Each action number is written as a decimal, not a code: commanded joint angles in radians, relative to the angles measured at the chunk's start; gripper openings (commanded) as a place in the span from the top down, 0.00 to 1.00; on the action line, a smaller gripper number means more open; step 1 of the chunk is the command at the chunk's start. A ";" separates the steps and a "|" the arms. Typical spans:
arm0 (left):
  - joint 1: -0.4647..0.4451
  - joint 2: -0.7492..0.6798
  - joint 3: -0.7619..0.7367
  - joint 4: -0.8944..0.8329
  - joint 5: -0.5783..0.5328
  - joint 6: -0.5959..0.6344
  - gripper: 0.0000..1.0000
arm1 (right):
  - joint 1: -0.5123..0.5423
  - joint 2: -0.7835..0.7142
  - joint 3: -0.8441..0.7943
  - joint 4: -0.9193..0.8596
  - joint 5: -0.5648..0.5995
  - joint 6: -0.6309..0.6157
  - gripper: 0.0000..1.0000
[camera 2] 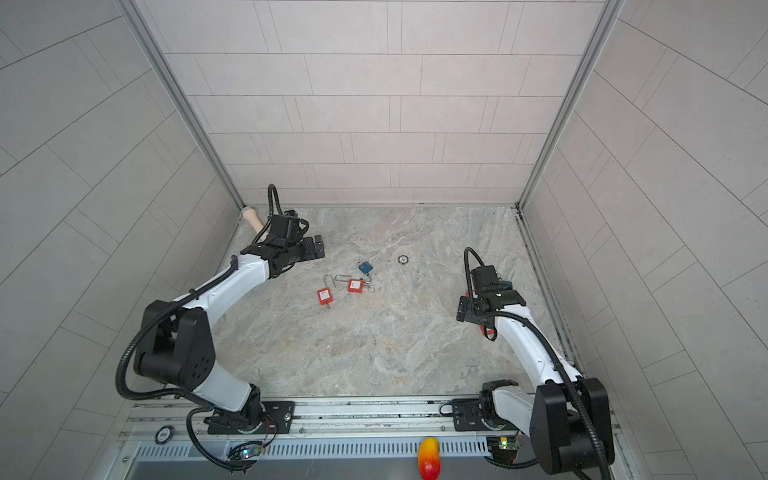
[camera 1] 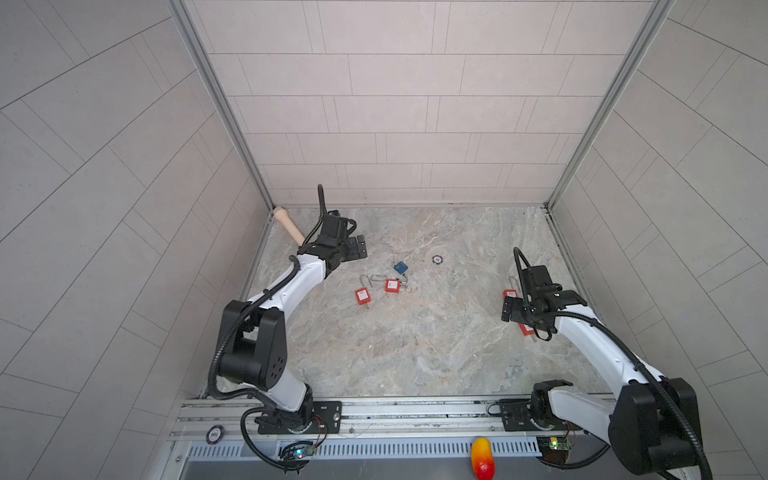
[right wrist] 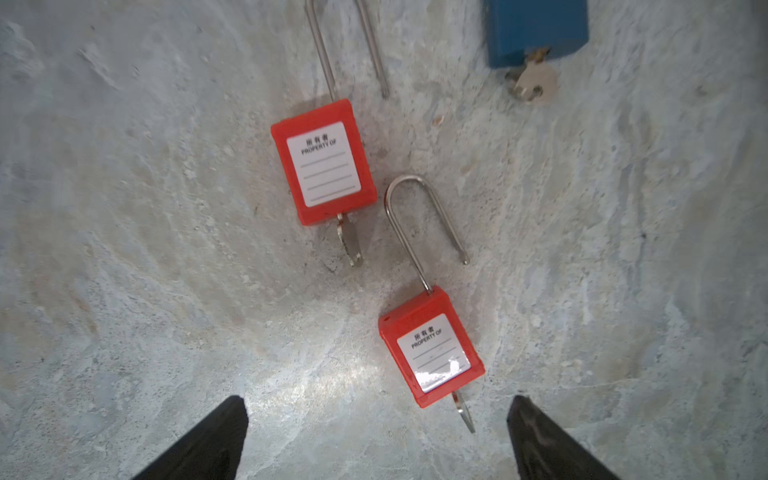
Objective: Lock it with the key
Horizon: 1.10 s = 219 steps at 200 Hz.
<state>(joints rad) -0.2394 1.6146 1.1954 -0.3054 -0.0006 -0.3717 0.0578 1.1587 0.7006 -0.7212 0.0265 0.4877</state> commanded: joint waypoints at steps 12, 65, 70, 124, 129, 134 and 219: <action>-0.041 0.072 0.116 -0.183 0.044 -0.039 0.00 | -0.007 0.055 -0.020 -0.004 -0.055 0.093 0.01; -0.122 0.016 0.041 -0.228 0.063 -0.031 0.00 | -0.038 0.073 -0.036 0.065 -0.055 0.079 0.00; -0.128 0.002 0.027 -0.230 0.065 -0.033 0.00 | -0.048 0.079 -0.035 0.068 -0.060 0.075 0.00; -0.158 -0.129 -0.083 -0.219 0.066 -0.049 0.00 | -0.110 0.111 -0.002 0.086 -0.076 0.006 0.01; -0.158 -0.139 -0.087 -0.219 0.068 -0.048 0.00 | -0.118 0.114 0.000 0.088 -0.073 -0.001 0.00; -0.162 -0.146 -0.091 -0.219 0.068 -0.046 0.00 | -0.123 0.117 0.002 0.091 -0.073 -0.007 0.01; -0.195 -0.192 -0.073 -0.234 0.054 -0.050 0.00 | -0.129 0.199 0.032 0.106 -0.236 -0.081 0.04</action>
<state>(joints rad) -0.4213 1.4445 1.1103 -0.5152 0.0673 -0.3988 -0.0788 1.3605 0.7227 -0.5938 -0.1505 0.4377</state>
